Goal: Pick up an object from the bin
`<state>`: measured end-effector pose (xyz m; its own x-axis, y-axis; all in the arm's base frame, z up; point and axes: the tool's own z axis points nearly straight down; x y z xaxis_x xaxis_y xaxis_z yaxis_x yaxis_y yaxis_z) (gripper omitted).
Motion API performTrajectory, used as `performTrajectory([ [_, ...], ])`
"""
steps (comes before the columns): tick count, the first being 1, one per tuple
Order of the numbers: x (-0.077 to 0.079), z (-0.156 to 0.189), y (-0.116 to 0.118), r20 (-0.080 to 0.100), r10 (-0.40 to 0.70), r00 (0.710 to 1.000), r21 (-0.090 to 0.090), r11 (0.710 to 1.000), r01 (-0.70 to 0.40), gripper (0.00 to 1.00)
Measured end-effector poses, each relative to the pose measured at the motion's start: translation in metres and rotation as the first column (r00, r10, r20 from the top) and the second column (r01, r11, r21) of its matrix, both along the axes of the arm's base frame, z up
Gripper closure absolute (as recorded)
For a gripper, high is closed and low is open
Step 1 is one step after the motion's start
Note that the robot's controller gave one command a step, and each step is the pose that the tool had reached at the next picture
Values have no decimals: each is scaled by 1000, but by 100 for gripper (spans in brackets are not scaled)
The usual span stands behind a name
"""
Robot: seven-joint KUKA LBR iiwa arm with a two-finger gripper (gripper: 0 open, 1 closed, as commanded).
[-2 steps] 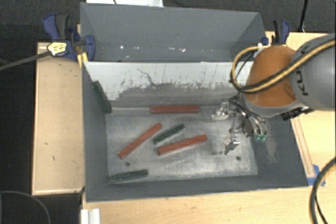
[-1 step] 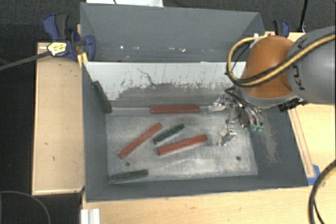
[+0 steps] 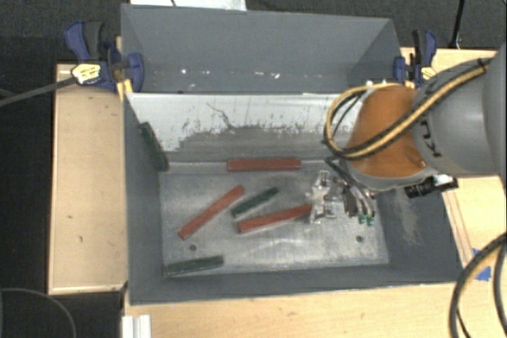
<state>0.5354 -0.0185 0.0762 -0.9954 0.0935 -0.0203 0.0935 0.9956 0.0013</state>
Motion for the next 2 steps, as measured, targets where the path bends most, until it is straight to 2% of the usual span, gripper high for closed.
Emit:
performTrajectory([
  [1,0,0,0,0,1,1000,0,1000,-1,100],
  [2,20,154,20,-15,-11,1000,1,1000,11,100],
])
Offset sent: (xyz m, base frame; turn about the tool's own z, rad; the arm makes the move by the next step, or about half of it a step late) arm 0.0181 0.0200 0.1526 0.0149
